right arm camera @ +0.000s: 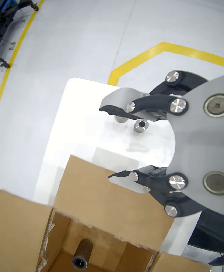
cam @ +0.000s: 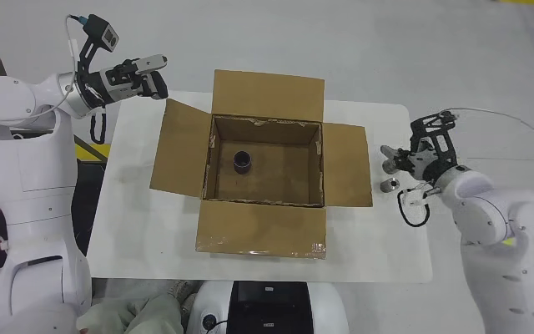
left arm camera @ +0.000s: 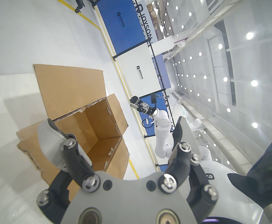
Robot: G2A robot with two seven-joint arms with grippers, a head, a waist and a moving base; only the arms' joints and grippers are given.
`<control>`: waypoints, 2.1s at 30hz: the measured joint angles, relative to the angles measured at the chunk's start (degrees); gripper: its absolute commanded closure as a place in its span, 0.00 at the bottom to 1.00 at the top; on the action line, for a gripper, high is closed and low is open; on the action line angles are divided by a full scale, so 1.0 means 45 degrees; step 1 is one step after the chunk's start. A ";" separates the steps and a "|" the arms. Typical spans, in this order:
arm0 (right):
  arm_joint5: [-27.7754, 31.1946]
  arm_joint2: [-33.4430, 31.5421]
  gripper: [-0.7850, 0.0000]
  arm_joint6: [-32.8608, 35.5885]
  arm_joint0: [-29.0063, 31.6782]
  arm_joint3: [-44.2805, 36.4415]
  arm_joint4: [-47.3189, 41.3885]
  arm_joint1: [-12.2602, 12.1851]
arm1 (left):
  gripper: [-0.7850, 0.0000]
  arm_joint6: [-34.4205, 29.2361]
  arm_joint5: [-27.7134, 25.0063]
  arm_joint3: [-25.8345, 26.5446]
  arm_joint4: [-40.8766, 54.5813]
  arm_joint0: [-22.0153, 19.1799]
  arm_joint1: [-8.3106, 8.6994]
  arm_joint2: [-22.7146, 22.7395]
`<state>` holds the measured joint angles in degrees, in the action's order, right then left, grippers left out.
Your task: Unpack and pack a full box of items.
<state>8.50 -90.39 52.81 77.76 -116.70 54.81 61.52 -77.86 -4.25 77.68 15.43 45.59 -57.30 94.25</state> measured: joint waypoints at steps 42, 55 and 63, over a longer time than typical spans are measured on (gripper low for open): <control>0.2019 0.8111 0.23 -0.0581 -0.5437 0.2985 -0.0987 0.1079 | 0.00 0.0000 0.0000 0.0000 0.0000 0.0000 0.0000 0.0000; 0.2018 0.8110 0.05 -0.0581 -0.5437 0.2985 -0.0986 0.1079 | 0.00 0.0000 0.0000 0.0000 0.0000 0.0000 0.0000 0.0000; 0.2910 0.9246 0.06 -0.0260 -0.6481 0.4042 -0.1201 0.1394 | 0.00 0.0000 0.0000 0.0000 0.0000 0.0000 0.0000 0.0000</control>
<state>21.60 -48.78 51.64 48.59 -98.51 49.40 67.79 -77.86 -4.25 77.68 15.43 45.59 -57.30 94.25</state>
